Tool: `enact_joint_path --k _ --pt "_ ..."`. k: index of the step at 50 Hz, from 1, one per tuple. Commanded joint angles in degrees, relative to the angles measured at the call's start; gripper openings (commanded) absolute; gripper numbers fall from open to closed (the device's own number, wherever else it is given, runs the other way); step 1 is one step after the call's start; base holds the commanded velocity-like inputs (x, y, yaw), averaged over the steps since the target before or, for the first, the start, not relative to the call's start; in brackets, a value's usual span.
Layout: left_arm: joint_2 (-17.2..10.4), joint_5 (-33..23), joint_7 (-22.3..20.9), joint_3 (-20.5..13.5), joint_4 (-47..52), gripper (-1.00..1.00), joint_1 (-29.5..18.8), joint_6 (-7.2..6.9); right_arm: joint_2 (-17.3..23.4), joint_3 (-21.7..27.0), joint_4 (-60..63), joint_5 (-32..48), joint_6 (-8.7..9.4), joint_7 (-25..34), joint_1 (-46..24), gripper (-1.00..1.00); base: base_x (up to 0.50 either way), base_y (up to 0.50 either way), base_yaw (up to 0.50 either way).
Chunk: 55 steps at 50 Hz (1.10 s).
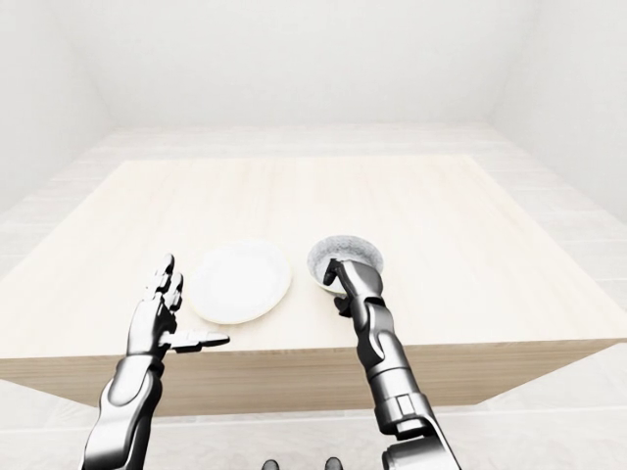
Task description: Put the bowl on the plate.
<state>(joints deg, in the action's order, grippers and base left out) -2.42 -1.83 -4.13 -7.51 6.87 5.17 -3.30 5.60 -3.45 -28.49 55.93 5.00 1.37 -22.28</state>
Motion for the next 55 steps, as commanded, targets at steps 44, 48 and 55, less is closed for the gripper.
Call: enact_joint_path --k 44,48,55 --pt "0.2 0.1 -0.4 -0.8 0.9 1.0 1.5 0.66 -1.3 -1.0 11.5 6.3 0.0 6.3 -1.9 -0.97 0.0 0.0 0.0" --pt "0.2 0.2 -0.5 -0.9 1.1 1.0 1.7 0.66 -1.6 -1.4 12.8 7.0 0.0 7.4 -2.2 -0.98 0.0 0.0 0.0" --pt "0.1 0.1 -0.5 -0.9 1.3 1.0 1.2 0.11 -2.2 -1.5 14.0 8.1 0.0 8.5 -3.3 -1.0 0.0 0.0 0.0"
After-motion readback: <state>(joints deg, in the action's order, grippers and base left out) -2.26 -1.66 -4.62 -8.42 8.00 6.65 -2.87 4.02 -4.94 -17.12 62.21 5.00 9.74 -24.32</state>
